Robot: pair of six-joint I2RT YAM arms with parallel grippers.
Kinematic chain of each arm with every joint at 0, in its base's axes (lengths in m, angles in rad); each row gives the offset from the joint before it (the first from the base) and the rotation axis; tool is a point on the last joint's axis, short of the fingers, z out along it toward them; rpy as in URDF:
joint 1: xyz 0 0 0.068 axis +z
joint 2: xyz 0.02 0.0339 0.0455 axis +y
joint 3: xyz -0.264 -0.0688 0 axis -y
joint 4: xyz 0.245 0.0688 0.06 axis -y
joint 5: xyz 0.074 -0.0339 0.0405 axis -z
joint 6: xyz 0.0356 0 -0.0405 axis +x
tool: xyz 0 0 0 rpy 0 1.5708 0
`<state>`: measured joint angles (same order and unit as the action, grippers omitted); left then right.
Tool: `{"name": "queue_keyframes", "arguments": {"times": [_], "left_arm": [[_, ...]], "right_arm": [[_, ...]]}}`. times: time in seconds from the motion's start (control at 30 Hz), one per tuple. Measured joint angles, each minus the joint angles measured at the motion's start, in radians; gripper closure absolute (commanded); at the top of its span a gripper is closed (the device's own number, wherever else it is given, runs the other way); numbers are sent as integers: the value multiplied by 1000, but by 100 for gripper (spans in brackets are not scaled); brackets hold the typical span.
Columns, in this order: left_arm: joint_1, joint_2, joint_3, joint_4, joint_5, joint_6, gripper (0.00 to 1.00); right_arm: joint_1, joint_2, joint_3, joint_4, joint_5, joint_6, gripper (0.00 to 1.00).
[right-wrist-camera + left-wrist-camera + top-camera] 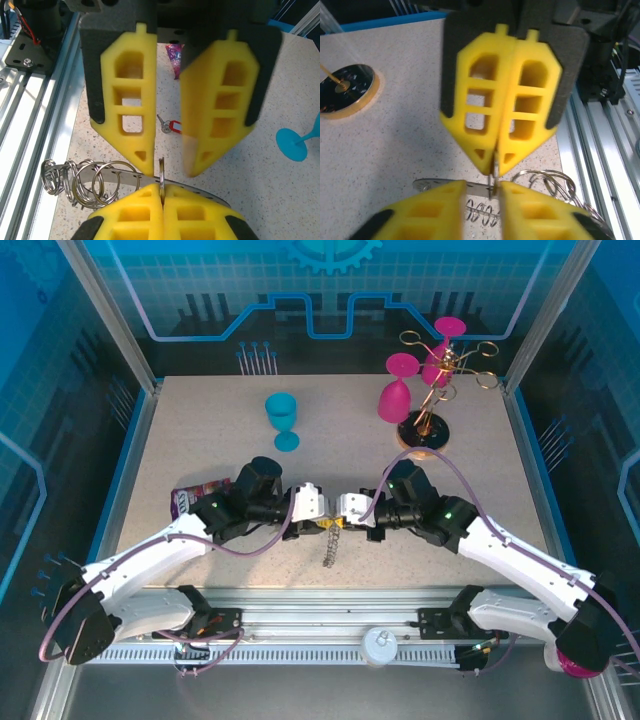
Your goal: Put the keys on the keyring
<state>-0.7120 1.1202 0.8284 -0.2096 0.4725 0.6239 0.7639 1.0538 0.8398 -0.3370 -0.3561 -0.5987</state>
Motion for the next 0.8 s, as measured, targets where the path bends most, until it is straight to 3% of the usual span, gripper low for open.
{"name": "queue_keyframes", "arguments": {"times": [0.3, 0.8], "left_arm": [[-1, -223, -204, 172, -31, -132, 66], [-2, -200, -260, 407, 62, -288, 68]], "right_arm": [[-55, -106, -107, 139, -139, 121, 100], [-58, -110, -156, 349, -259, 276, 100]]}}
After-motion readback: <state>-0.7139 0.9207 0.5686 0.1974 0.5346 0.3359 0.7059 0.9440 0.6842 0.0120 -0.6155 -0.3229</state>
